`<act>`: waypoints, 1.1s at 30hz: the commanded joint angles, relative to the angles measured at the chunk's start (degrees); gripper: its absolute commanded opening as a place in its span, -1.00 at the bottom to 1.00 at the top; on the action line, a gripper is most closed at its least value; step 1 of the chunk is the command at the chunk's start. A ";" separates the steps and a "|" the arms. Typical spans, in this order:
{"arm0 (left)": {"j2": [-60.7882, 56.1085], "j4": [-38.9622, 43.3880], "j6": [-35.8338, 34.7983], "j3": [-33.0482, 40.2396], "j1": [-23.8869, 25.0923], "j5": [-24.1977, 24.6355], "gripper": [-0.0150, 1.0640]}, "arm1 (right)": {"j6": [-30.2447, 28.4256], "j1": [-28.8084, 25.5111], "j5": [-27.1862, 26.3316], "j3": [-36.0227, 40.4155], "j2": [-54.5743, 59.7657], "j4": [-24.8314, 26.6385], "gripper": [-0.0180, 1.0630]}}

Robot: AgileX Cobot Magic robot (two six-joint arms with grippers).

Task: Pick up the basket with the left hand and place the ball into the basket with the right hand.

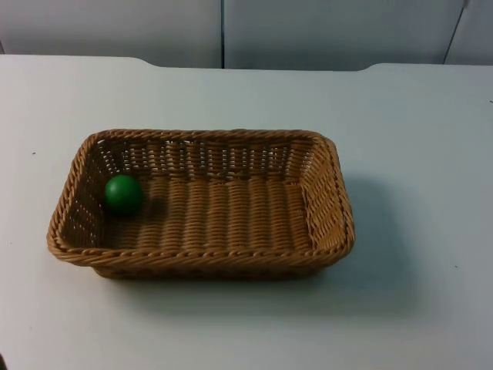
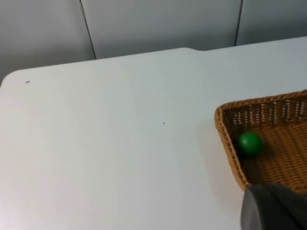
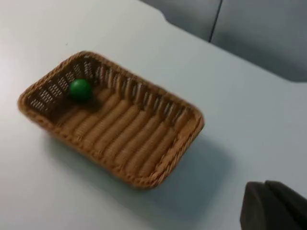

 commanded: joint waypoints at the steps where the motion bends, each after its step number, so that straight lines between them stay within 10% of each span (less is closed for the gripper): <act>1: -0.27 -2.26 -0.61 0.30 -1.24 0.09 -0.97 | -5.07 0.24 -0.88 7.23 -6.96 8.59 -0.97; 7: -0.27 -5.60 0.22 0.30 -5.92 1.34 -0.97 | -16.81 0.24 -0.88 16.69 -17.21 21.06 -0.97; 33: -4.49 -6.65 2.61 13.23 -7.91 1.09 -0.97 | -18.45 0.24 1.69 25.55 -40.39 26.24 -0.97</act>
